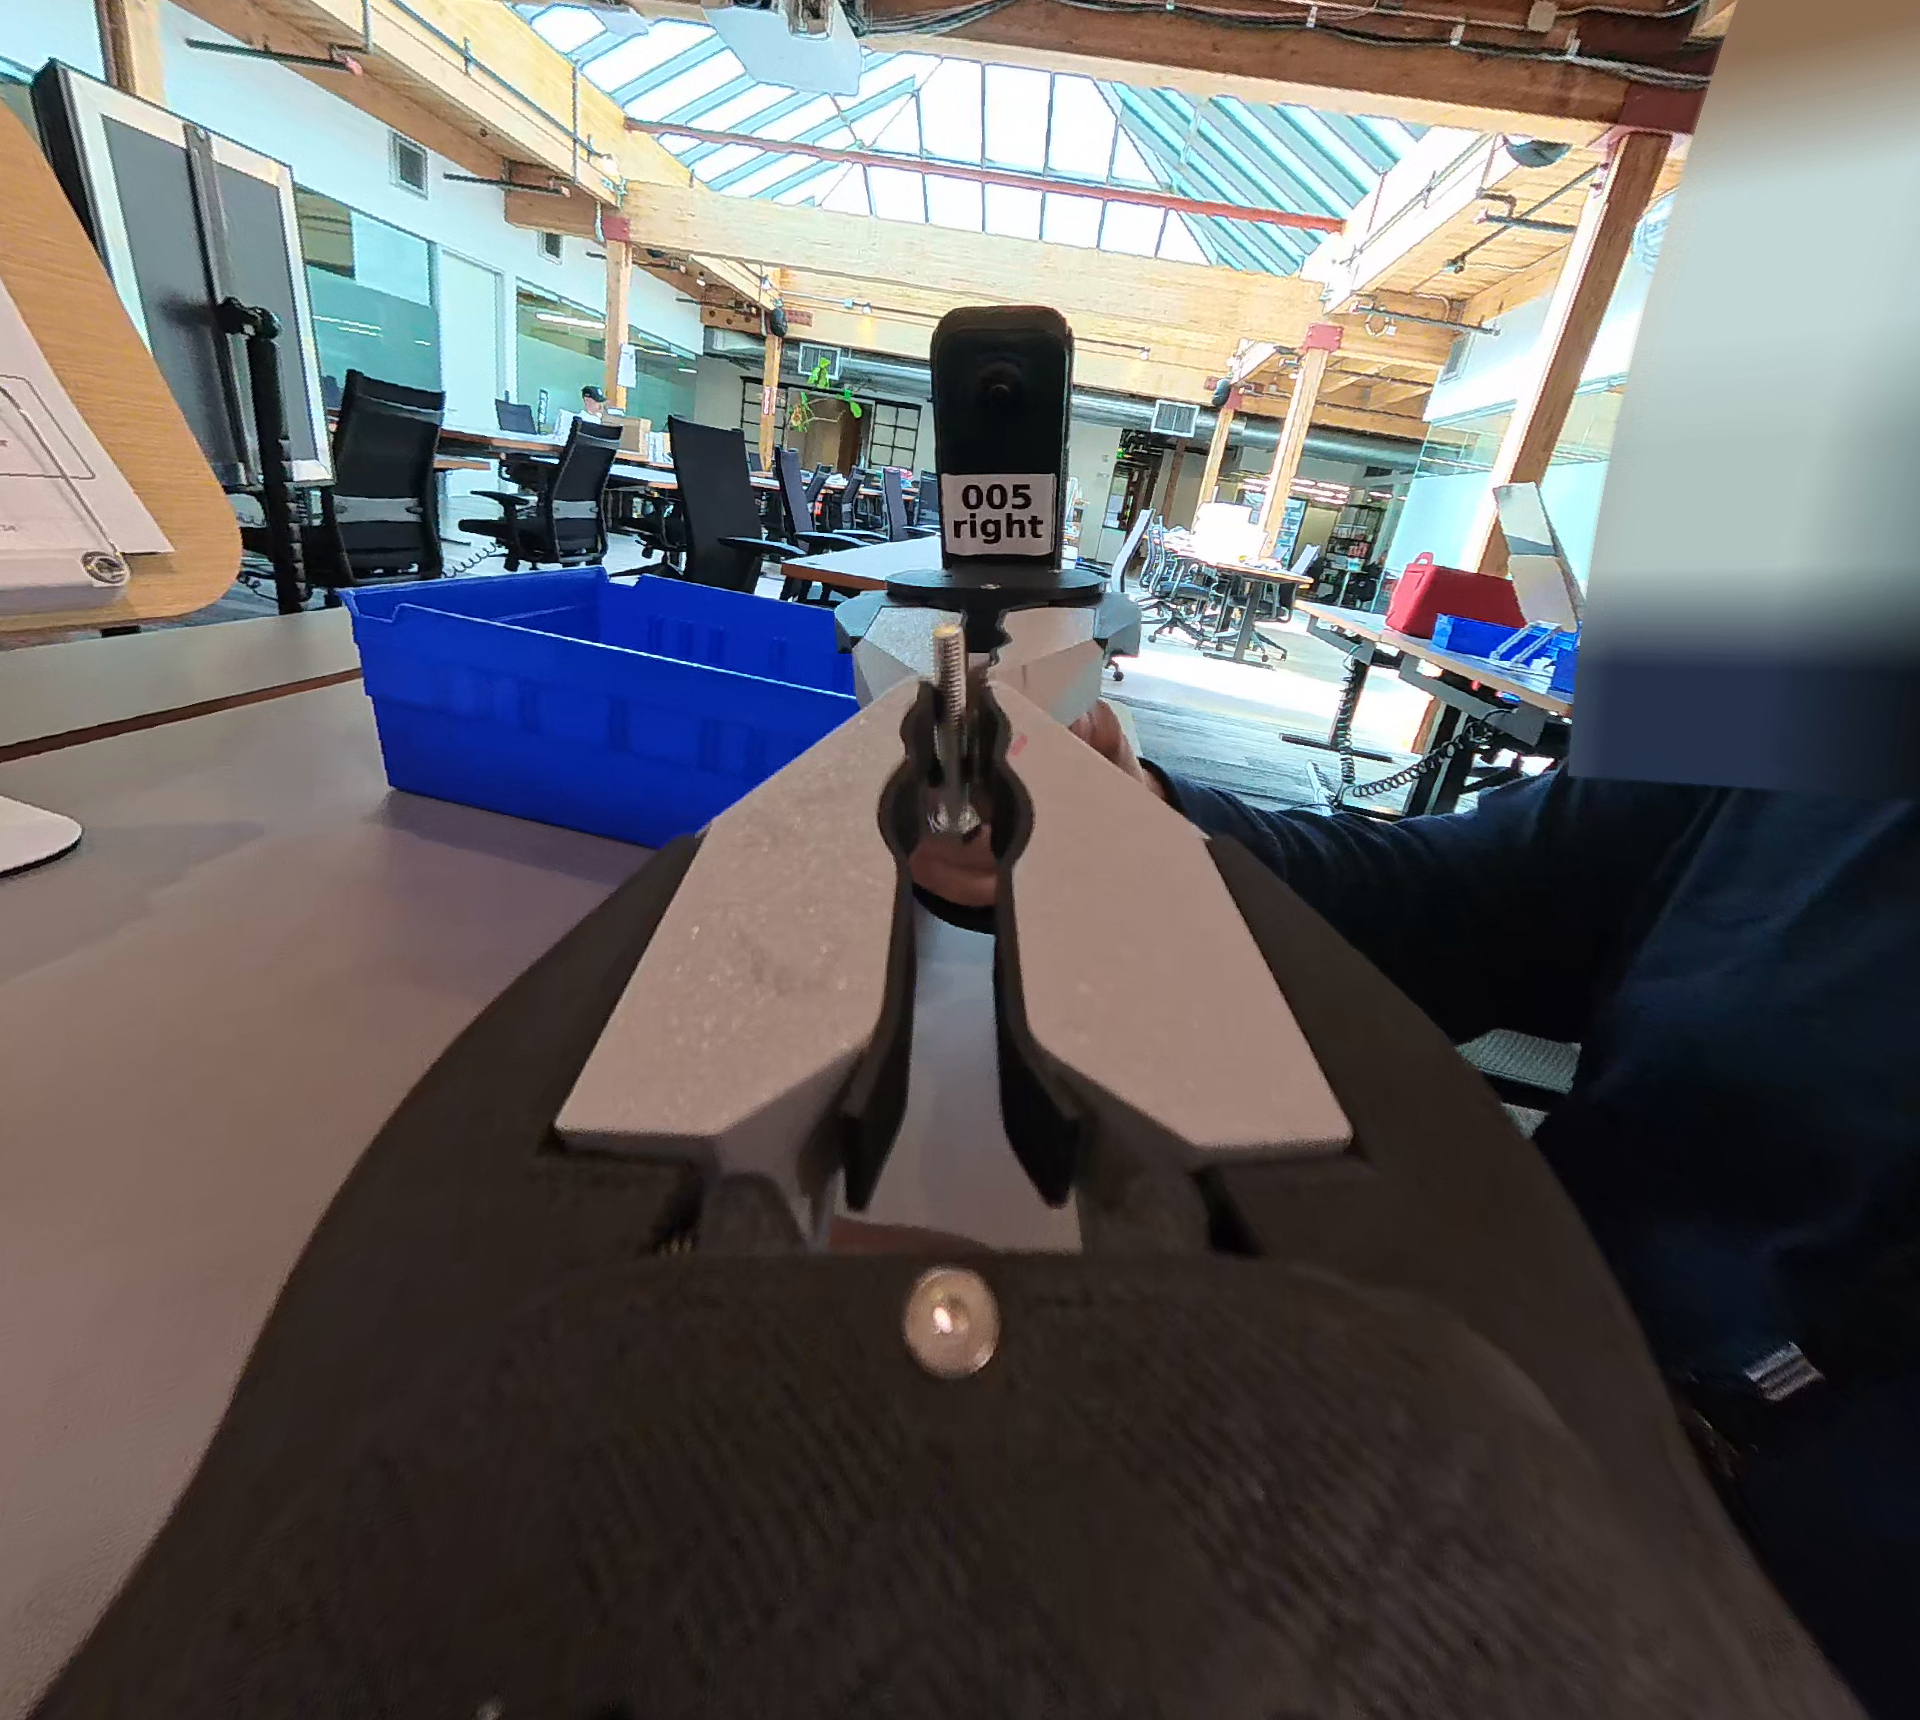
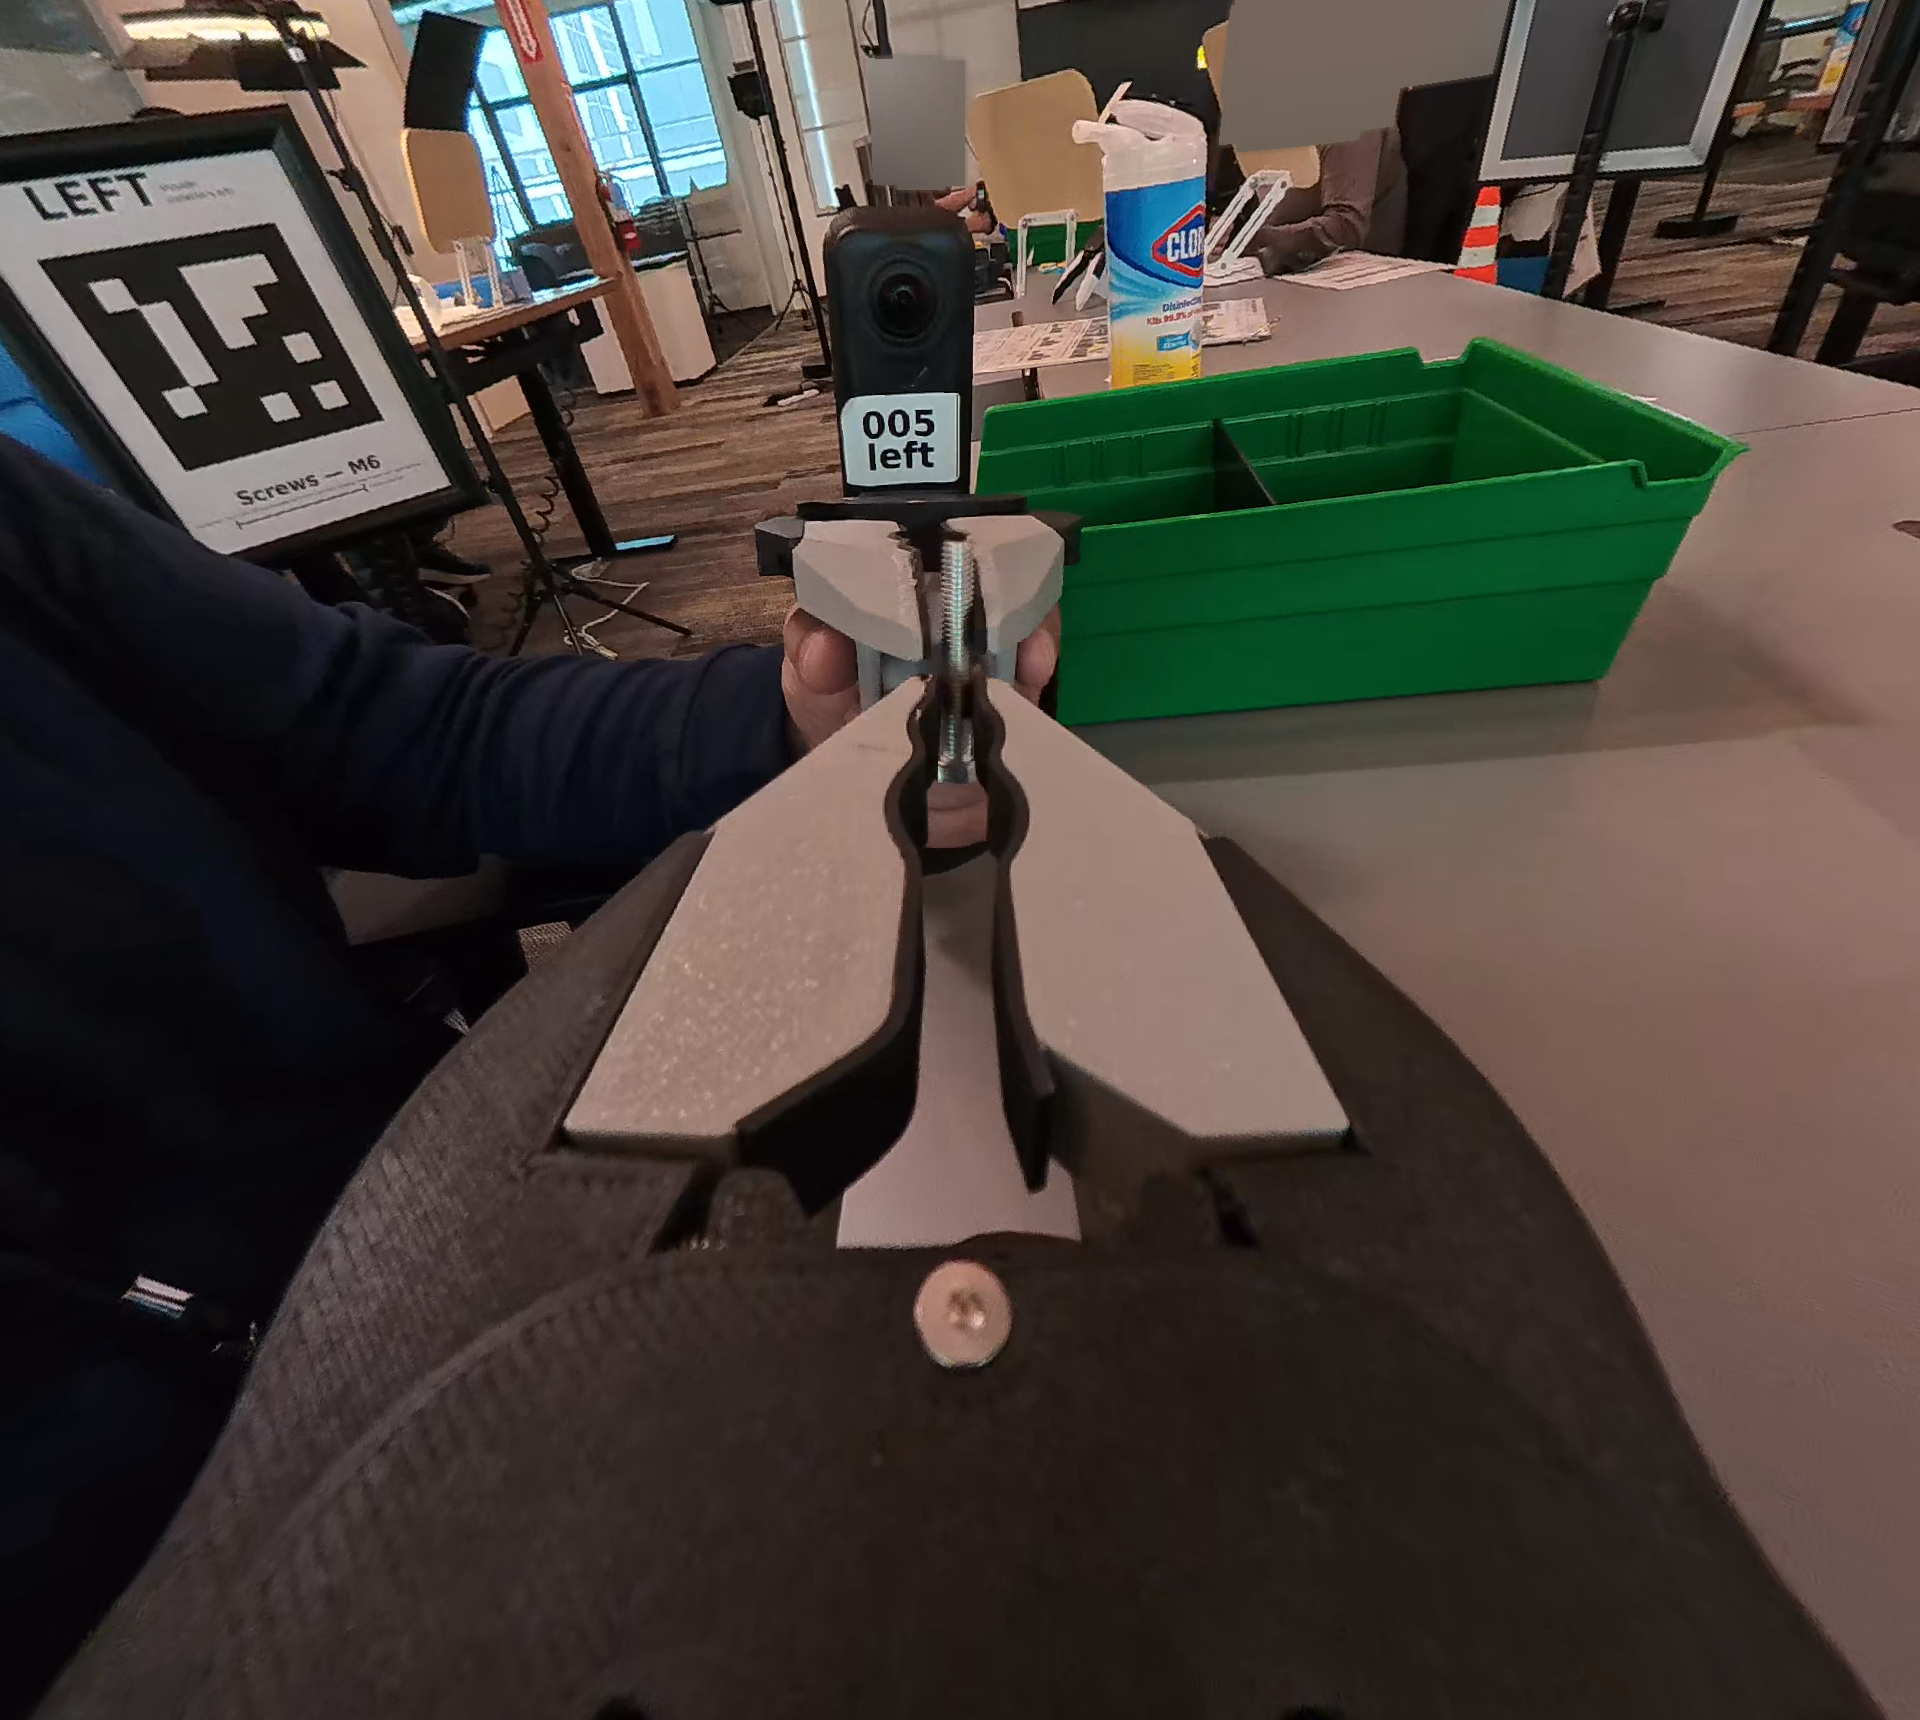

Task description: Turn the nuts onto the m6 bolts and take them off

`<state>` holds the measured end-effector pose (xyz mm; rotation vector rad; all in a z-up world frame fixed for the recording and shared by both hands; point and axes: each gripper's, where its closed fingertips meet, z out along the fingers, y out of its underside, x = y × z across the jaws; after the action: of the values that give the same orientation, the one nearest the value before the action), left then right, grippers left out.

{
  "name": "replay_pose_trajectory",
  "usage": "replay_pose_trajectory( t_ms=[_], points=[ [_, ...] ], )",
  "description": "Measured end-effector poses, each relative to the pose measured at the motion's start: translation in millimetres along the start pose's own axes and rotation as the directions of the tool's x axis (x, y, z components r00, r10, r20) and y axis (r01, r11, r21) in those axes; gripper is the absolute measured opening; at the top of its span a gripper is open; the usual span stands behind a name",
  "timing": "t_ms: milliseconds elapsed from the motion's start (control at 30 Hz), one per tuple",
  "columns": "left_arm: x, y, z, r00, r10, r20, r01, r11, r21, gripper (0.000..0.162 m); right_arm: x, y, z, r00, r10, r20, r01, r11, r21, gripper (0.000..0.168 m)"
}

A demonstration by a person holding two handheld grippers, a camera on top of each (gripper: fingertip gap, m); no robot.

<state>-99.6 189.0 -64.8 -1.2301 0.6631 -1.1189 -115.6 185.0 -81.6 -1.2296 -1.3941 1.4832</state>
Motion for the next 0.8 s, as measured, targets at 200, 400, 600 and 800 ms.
replay_pose_trajectory(
  t_ms=[200, 400, 600, 800],
  points=[
    [-7.4, 1.3, -2.3, 0.996, 0.07, 0.058, -0.068, 0.997, -0.033, 0.002, 6.4, 3.3, 1.7, 0.998, 0.063, -0.008, -0.063, 0.998, -0.002, 0.004],
    [-16.0, -4.0, -6.5, 0.996, 0.02, 0.088, -0.02, 1.0, -0.001, 0.003, 12.9, 8.5, 1.0, 0.988, 0.153, 0.007, -0.153, 0.988, -0.011, 0.026],
    [-12.4, 7.5, 0.2, 0.995, 0.057, 0.087, -0.052, 0.997, -0.065, 0.002, 15.1, 23.8, 9.9, 0.989, 0.146, -0.023, -0.148, 0.985, -0.086, 0.013],
    [-17.8, 8.6, -1.1, 0.994, 0.032, 0.109, -0.025, 0.998, -0.06, 0.003, 17.1, 24.9, 9.4, 0.995, 0.066, -0.08, -0.075, 0.99, -0.116, 0.008]
  ],
)
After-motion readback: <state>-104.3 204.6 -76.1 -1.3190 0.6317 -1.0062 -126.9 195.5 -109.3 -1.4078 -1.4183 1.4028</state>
